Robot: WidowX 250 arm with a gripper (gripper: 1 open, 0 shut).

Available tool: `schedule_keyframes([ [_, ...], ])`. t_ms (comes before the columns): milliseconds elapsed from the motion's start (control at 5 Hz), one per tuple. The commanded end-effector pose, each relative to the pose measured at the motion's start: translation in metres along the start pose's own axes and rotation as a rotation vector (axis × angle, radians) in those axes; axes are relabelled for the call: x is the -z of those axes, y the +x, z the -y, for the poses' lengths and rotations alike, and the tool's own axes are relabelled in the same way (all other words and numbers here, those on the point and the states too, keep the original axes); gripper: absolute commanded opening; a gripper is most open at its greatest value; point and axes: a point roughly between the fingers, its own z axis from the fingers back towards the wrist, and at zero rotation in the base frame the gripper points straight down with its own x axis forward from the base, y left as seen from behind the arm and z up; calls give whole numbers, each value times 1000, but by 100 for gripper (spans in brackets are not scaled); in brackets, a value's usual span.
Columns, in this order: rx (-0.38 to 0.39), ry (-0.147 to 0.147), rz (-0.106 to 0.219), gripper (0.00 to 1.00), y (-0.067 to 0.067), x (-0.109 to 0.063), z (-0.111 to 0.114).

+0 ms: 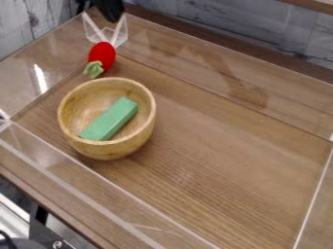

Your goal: Move the red fruit to the left side of the table

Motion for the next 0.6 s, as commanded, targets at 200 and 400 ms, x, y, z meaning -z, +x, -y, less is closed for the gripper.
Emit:
schedule_keyframes([
  [200,62,11,44,0,7,4,35],
  [400,86,7,33,0,-3,15,48],
])
